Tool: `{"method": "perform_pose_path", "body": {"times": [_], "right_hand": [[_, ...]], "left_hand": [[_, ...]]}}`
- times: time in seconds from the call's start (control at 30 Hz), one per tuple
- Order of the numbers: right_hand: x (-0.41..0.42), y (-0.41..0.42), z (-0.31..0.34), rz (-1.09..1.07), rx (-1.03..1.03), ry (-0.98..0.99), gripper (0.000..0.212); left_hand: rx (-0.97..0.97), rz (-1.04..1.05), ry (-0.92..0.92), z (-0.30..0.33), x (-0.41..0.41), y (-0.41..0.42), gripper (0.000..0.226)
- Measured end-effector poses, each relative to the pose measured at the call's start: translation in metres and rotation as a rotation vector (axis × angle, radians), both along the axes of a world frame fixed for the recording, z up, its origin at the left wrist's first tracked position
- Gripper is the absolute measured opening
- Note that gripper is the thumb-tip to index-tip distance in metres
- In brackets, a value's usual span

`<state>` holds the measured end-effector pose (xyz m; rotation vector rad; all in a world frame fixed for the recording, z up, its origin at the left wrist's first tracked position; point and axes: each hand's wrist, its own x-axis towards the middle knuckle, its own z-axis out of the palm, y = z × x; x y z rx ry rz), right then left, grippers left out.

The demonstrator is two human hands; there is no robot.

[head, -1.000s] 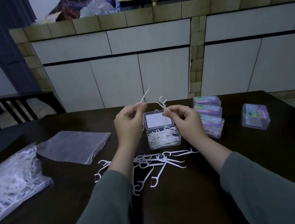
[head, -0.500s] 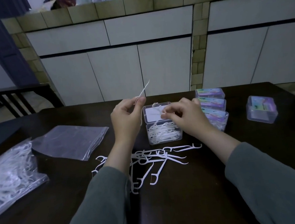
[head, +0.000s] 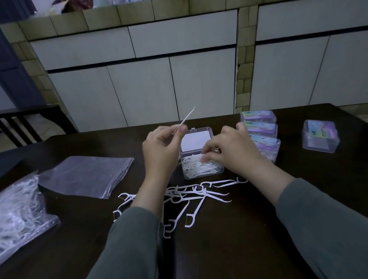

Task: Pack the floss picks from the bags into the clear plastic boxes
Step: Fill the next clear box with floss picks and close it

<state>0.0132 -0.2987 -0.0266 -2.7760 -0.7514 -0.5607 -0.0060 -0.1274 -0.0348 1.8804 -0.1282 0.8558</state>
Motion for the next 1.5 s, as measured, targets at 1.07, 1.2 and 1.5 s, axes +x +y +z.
{"method": "perform_pose_path", "body": {"times": [1.07, 1.2, 1.5], "right_hand": [[-0.004, -0.031, 0.000, -0.088, 0.049, 0.328, 0.081], [-0.004, -0.028, -0.001, -0.113, 0.020, 0.343, 0.082], [-0.006, -0.029, 0.000, -0.117, 0.021, 0.336, 0.082]], "left_hand": [[0.620, -0.013, 0.331, 0.010, -0.003, 0.007, 0.027], [0.744, -0.005, 0.391, 0.005, 0.000, -0.001, 0.035], [0.492, -0.071, 0.499, 0.019, -0.014, 0.027, 0.010]]}}
